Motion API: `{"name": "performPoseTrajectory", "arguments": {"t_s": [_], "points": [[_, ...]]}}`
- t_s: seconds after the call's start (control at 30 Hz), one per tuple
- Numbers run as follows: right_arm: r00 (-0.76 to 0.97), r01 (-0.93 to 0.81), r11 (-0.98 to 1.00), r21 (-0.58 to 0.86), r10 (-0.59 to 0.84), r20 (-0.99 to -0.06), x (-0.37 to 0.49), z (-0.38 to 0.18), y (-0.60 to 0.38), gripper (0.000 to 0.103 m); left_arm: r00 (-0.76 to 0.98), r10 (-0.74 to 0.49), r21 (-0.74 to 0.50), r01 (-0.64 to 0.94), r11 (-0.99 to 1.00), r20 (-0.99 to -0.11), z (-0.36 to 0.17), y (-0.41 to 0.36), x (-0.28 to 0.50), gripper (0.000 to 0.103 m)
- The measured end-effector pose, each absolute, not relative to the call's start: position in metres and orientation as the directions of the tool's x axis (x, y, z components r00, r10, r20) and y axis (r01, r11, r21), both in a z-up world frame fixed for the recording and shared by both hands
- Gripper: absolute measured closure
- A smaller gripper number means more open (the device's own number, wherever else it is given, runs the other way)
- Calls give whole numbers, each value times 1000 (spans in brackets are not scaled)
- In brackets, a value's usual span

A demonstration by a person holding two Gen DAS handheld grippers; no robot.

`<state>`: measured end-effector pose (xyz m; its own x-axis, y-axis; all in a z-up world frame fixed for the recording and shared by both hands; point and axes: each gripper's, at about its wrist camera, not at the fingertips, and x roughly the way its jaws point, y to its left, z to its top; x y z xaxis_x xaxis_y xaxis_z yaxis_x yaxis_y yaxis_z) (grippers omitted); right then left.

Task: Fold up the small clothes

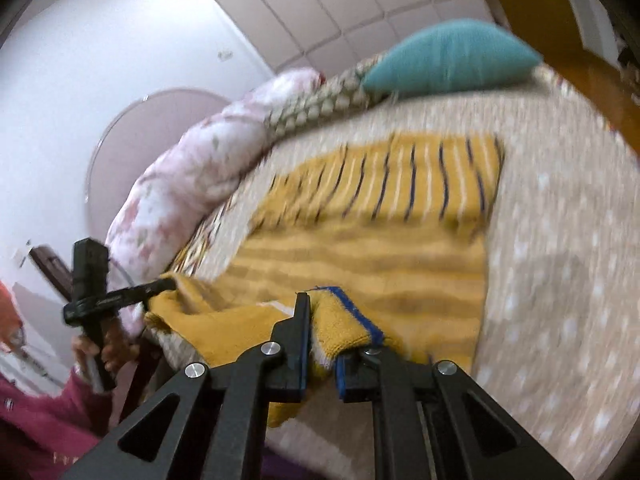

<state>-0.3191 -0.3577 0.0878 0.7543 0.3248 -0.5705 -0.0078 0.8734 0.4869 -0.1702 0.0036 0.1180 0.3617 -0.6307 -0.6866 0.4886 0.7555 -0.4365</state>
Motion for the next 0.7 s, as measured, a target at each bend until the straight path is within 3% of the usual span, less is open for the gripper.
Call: {"name": "performPoseTrajectory", "arguments": {"t_s": [0.3, 0.7], "points": [[830, 46, 879, 475, 231, -507, -236, 115, -399, 94, 415, -604, -433, 437, 788, -681, 120, -41, -78, 94], [800, 211, 856, 472, 126, -586, -142, 84, -454, 94, 406, -554, -421, 374, 826, -727, 87, -93, 26, 94]]}}
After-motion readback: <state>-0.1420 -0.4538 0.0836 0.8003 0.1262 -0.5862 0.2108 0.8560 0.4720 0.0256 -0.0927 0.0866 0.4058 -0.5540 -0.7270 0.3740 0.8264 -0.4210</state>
